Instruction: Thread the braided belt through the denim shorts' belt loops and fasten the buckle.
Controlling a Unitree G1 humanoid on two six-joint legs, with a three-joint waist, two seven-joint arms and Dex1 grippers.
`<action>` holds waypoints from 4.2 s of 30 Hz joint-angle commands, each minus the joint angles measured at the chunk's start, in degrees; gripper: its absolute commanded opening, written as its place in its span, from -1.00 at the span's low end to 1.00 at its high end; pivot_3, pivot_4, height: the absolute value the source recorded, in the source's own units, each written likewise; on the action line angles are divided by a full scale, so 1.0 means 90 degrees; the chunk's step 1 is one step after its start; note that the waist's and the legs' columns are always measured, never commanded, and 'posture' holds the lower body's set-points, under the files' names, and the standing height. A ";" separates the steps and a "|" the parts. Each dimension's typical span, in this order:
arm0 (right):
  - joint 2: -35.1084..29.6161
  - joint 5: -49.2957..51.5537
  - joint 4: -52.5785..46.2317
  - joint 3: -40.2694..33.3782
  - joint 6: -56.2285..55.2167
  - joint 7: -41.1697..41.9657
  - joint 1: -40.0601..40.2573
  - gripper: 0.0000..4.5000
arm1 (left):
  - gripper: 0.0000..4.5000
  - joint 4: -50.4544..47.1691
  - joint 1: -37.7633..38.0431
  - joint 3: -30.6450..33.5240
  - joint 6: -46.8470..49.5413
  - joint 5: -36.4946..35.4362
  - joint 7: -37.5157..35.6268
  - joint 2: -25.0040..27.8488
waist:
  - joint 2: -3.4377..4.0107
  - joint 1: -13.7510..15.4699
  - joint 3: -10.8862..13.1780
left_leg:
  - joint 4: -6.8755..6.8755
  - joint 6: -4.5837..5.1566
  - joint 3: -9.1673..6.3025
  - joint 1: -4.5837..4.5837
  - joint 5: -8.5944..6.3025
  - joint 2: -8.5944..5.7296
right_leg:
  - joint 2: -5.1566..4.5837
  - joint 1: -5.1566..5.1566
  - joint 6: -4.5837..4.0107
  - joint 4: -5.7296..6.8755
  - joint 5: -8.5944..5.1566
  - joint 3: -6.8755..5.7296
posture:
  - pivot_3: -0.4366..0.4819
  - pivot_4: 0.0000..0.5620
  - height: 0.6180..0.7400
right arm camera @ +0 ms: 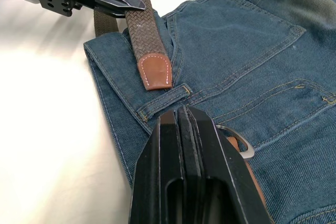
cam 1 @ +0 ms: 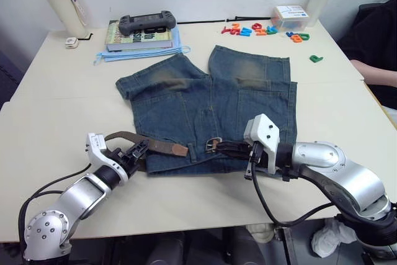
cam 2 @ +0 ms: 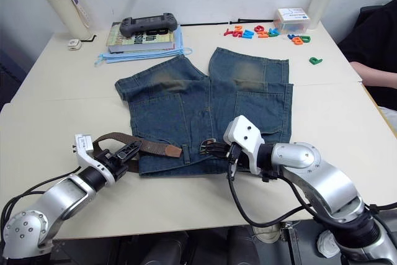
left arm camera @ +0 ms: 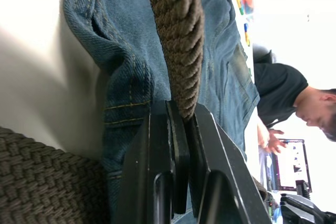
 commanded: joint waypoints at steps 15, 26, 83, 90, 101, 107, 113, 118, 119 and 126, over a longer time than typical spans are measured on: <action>0.0473 -0.0106 -0.0339 -0.0063 0.0315 -0.0285 -0.0196 -0.99 | -1.00 -0.0604 -0.0737 -0.0428 0.0212 -0.0087 0.0427 0.0675 | 0.0001 -0.0013 0.0001 | 0.0000 0.0000 0.0000 0.0000 -0.0001 0.0000 | 0.0000 0.0000 -0.0001 0.0000 0.0000 0.0001 | -0.05 -0.47 0.45; 0.0638 -0.0145 -0.0310 -0.0072 0.0374 -0.0358 -0.0286 -0.99 | -1.00 -0.0902 -0.0965 -0.0899 -0.0105 -0.0147 0.1303 0.0492 | 0.0001 -0.0005 0.0001 | 0.0000 -0.0004 0.0001 0.0000 -0.0002 0.0004 | 0.0006 -0.0003 -0.0002 0.0003 0.0001 0.0003 | -0.05 -0.47 0.45; -0.0245 -0.0432 -0.0546 -0.0484 0.0547 -0.0236 0.0421 -0.30 | -1.00 0.0845 -0.1518 -0.1863 0.1494 0.4619 -0.3612 -0.1069 | 0.0004 0.0181 0.0000 | 0.0005 0.0007 -0.0012 0.0007 -0.0004 -0.0011 | -0.0001 0.0024 0.0004 -0.0011 0.0006 -0.0019 | -0.05 -0.47 0.45; -0.1178 -0.2031 -0.0413 0.0023 -0.1254 0.0194 0.0649 0.75 | -1.00 0.0826 -0.1559 -0.1745 0.1625 0.4753 -0.3702 -0.1172 | 0.0003 0.0179 0.0001 | 0.0005 0.0009 -0.0012 0.0007 -0.0004 -0.0017 | 0.0005 0.0027 0.0006 -0.0014 0.0006 -0.0023 | -0.05 -0.47 0.45; -0.0901 -0.4333 0.0574 0.0248 -0.3853 -0.0397 0.1010 0.75 | -1.00 0.0720 -0.1529 -0.1543 0.1904 0.4859 -0.3748 -0.1344 | 0.0003 0.0169 0.0001 | 0.0012 0.0010 -0.0012 0.0020 -0.0003 -0.0015 | 0.0019 0.0046 0.0014 -0.0015 0.0011 -0.0021 | -0.05 -0.47 0.45; -0.0728 -0.4866 0.0866 0.0343 -0.4276 -0.0308 0.1145 0.75 | -1.00 0.0677 -0.1538 -0.1456 0.2011 0.4865 -0.3741 -0.1388 | 0.0003 0.0169 0.0001 | 0.0011 0.0009 -0.0016 0.0021 -0.0003 -0.0017 | 0.0023 0.0050 0.0013 -0.0017 0.0010 -0.0021 | -0.05 -0.47 0.45; -0.0629 -0.5306 0.1107 0.0460 -0.4648 -0.0267 0.1289 0.75 | -1.00 0.0642 -0.1541 -0.1384 0.2104 0.4883 -0.3734 -0.1451 | 0.0003 0.0167 0.0001 | 0.0012 0.0009 -0.0016 0.0025 -0.0003 -0.0016 | 0.0025 0.0054 0.0013 -0.0016 0.0010 -0.0021 | -0.05 -0.47 0.45; -0.0410 -0.5592 0.1202 0.0606 -0.4803 -0.0219 0.1229 0.75 | -1.00 0.0606 -0.1535 -0.1329 0.2175 0.4911 -0.3722 -0.1510 | 0.0003 0.0161 0.0001 | 0.0012 0.0008 -0.0016 0.0035 -0.0003 -0.0014 | 0.0027 0.0065 0.0013 -0.0015 0.0010 -0.0021 | -0.05 -0.47 0.45; -0.0366 -0.5655 0.1223 0.0633 -0.4823 -0.0222 0.1218 0.75 | -1.00 0.0600 -0.1534 -0.1319 0.2187 0.4920 -0.3721 -0.1523 | 0.0003 0.0160 0.0001 | 0.0013 0.0008 -0.0016 0.0037 -0.0003 -0.0014 | 0.0028 0.0066 0.0013 -0.0015 0.0010 -0.0021 | -0.05 -0.47 0.45; -0.0148 -0.5965 0.1366 0.0711 -0.5066 -0.0198 0.1198 0.75 | -1.00 0.0565 -0.1535 -0.1247 0.2265 0.4966 -0.3711 -0.1599 | 0.0003 0.0150 0.0001 | 0.0013 0.0006 -0.0017 0.0042 -0.0002 -0.0011 | 0.0031 0.0069 0.0013 -0.0013 0.0010 -0.0021 | -0.05 -0.47 0.45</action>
